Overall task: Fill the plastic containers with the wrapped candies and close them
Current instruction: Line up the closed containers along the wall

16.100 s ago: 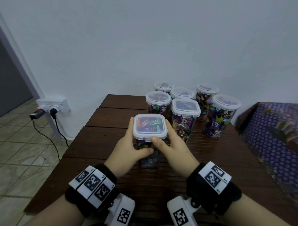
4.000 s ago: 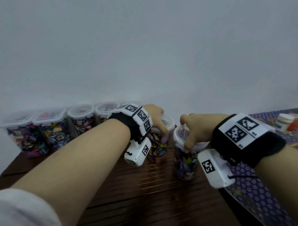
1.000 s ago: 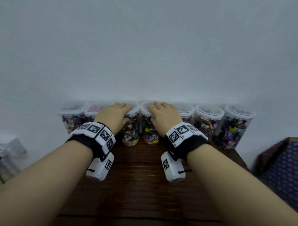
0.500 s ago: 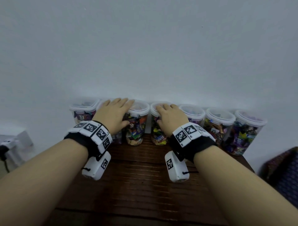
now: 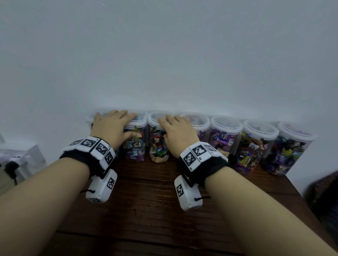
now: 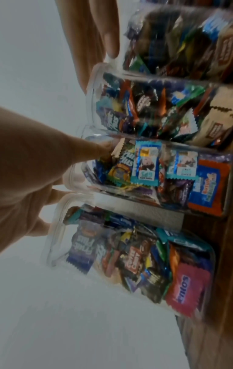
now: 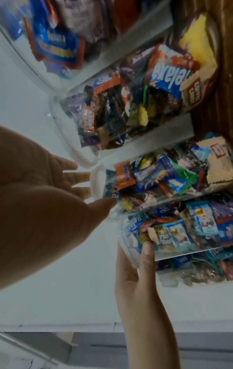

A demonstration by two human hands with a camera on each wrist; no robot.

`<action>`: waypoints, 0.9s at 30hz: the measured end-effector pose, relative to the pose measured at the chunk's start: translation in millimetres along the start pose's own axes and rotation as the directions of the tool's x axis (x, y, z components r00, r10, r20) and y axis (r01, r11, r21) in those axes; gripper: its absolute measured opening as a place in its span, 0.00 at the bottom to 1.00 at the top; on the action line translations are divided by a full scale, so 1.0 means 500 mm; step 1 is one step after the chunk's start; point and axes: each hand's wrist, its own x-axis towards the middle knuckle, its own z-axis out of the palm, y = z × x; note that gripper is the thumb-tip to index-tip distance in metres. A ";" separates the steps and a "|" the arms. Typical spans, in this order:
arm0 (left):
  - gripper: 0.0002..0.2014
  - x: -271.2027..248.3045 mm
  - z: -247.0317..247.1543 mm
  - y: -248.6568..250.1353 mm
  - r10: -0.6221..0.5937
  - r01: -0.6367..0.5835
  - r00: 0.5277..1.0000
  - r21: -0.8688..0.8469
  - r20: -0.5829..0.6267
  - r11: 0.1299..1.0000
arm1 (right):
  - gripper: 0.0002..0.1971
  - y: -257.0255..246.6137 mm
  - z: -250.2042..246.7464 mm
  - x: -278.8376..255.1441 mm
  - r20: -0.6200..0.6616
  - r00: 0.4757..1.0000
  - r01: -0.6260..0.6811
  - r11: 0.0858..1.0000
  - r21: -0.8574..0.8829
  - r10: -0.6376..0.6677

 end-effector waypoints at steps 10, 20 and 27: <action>0.27 0.024 -0.036 -0.049 0.147 -0.158 0.984 0.107 0.097 0.982 | 0.27 -0.008 0.016 0.013 -0.071 0.997 0.045 0.999 0.015 -0.044; 0.33 0.011 -0.005 -0.011 0.088 -0.087 0.996 0.055 -0.024 0.995 | 0.28 0.074 -0.002 -0.046 -0.352 0.918 -0.146 0.981 0.131 0.184; 0.34 0.014 0.004 0.000 0.034 -0.033 0.998 0.024 -0.055 0.999 | 0.39 0.307 -0.036 -0.193 -0.496 0.471 -0.625 0.673 0.395 0.729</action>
